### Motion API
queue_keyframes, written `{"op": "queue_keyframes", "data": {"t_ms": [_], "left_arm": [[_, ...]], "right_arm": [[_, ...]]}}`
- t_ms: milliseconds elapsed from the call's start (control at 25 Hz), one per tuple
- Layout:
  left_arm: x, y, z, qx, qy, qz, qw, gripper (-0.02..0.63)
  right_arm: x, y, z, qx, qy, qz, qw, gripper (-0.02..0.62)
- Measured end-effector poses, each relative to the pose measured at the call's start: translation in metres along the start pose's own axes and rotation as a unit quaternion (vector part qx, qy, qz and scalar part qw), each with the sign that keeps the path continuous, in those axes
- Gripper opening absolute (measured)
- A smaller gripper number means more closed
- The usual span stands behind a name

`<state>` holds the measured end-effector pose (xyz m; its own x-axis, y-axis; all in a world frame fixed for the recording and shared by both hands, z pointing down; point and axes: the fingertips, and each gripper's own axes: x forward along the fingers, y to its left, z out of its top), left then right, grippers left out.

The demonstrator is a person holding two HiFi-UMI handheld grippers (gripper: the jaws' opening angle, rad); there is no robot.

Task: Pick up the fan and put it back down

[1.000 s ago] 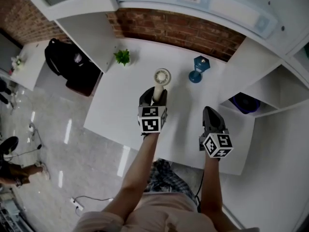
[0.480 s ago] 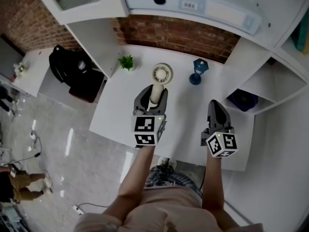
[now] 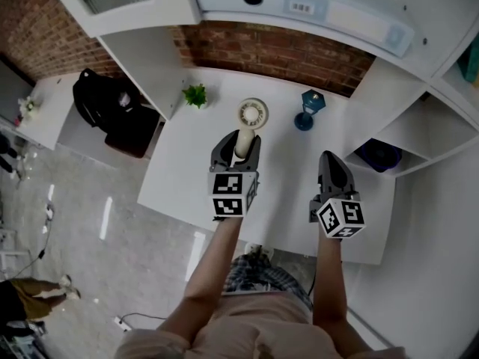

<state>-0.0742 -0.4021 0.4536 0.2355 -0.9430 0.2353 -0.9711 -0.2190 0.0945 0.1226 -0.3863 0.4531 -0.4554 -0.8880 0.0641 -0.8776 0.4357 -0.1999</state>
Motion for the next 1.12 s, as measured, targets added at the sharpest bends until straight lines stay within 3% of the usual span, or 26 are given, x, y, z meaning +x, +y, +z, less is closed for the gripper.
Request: {"op": "queue_keyframes", "data": {"t_ms": [360,720,1120], "left_arm": [[0.067,0.019,-0.092,-0.034,0.092,0.005,0.9952,0.204],[0.097,0.015,-0.185,-0.050,0.189,0.012,0.9806,0.204],[0.100,0.010,-0.228,-0.047,0.266,-0.005,0.9630,0.206]], "right_arm": [[0.036,-0.011,-0.067,0.011,0.081,0.002,0.997,0.015],[0.040,-0.018,-0.101,0.017,0.115,0.001,0.993,0.015],[0.033,-0.025,-0.107,0.025,0.121,-0.003,0.992,0.015]]}}
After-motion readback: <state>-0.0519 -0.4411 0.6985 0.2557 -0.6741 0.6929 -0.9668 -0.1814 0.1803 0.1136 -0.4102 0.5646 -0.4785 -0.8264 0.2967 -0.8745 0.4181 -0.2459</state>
